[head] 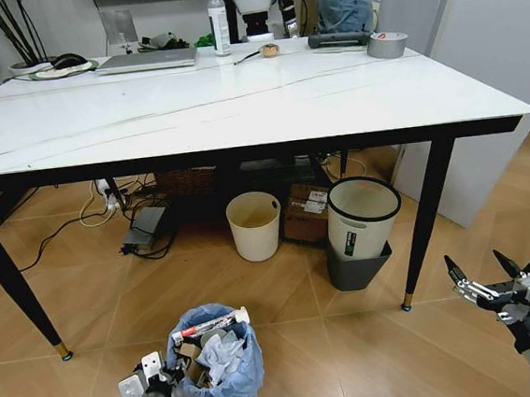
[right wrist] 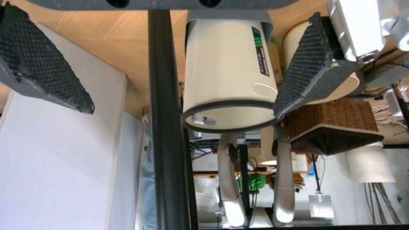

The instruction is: Pick up the trash bin and place the trash from the table into it.

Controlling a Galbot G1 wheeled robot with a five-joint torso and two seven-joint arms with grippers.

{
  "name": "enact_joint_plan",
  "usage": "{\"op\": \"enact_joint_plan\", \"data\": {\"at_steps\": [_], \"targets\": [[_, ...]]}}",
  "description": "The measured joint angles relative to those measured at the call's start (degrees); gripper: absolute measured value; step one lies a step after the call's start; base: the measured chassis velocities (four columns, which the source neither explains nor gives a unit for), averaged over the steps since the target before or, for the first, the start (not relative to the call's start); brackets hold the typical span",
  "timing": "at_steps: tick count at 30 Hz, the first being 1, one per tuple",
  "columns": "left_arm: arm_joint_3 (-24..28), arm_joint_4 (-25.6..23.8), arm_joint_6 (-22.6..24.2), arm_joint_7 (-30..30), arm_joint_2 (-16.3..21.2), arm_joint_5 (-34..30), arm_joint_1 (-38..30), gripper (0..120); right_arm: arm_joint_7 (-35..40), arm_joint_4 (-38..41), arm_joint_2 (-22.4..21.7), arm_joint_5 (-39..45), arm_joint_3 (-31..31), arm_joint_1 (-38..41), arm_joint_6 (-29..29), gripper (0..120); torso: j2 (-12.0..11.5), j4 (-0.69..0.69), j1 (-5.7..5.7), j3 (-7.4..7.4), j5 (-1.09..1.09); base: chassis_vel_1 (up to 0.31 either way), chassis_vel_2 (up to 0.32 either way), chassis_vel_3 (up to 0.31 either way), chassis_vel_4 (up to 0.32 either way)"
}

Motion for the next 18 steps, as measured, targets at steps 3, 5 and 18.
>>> {"op": "enact_joint_plan", "data": {"at_steps": [3,5,18], "targets": [[-0.1,-0.87,0.0,0.03,0.34,0.01,0.67,66,0.0,0.0,0.0,0.0,0.0,0.0,0.0,100,0.0,0.0,0.0,0.0,0.0,0.0,0.0,0.0,0.0],[-0.15,-1.43,-0.01,0.03,0.43,0.11,1.08,71,0.0,0.0,0.0,0.0,0.0,0.0,0.0,100,0.0,0.0,0.0,0.0,0.0,0.0,0.0,0.0,0.0],[-1.62,-7.01,-1.25,0.63,1.24,2.96,3.78,100,0.0,0.0,0.0,0.0,0.0,0.0,0.0,100,0.01,0.0,0.0,0.01,0.0,0.0,0.0,0.0,0.0]]}}
